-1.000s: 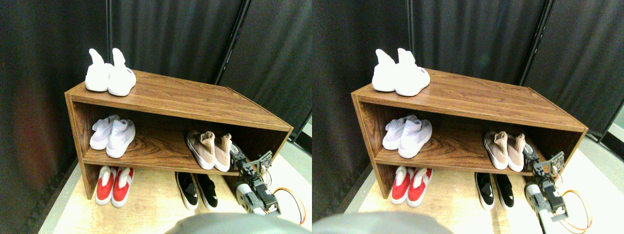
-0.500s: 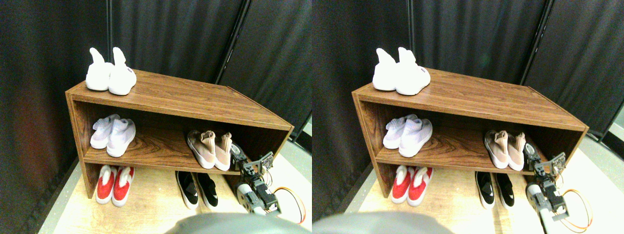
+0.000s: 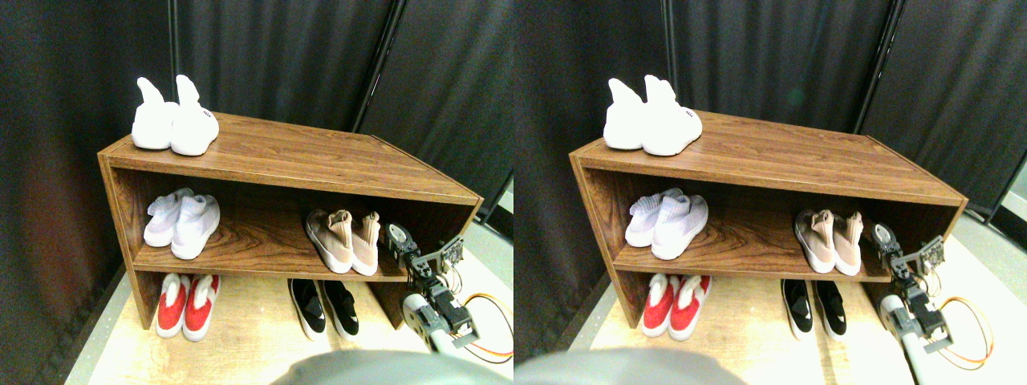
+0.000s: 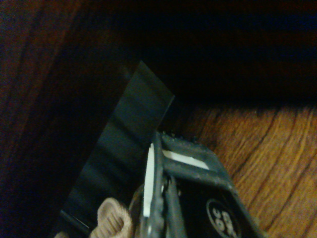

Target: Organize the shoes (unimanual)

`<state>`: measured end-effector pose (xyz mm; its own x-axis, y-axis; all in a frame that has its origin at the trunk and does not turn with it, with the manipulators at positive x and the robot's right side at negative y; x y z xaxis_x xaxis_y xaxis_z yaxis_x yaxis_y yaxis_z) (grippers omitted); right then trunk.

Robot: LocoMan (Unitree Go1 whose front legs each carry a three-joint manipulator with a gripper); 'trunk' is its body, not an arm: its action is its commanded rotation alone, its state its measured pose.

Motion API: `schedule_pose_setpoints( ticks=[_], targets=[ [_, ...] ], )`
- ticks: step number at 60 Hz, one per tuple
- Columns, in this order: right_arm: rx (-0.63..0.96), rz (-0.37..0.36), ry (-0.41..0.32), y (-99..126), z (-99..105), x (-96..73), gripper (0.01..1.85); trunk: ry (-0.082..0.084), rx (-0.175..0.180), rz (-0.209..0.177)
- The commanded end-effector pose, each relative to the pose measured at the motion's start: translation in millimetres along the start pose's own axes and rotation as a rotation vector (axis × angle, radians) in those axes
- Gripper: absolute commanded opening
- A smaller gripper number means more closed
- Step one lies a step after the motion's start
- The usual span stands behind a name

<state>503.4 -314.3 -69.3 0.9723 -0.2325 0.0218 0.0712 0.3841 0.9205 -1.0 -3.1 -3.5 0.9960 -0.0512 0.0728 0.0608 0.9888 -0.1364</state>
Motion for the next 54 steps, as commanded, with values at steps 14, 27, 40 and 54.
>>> schedule_pose_setpoints(
  ticks=[14,27,40,54],
  targets=[
    [-0.023,0.076,-0.025,10,20,-16.9,0.06,0.005,0.000,-0.016],
    [-0.064,0.138,-0.001,7,27,-43.0,0.06,0.017,0.009,-0.020],
    [-0.019,0.227,0.056,7,29,-77.6,0.06,0.038,0.015,-0.024],
    [0.014,0.249,0.100,0,28,-108.1,0.06,0.066,0.021,-0.024]
  ],
)
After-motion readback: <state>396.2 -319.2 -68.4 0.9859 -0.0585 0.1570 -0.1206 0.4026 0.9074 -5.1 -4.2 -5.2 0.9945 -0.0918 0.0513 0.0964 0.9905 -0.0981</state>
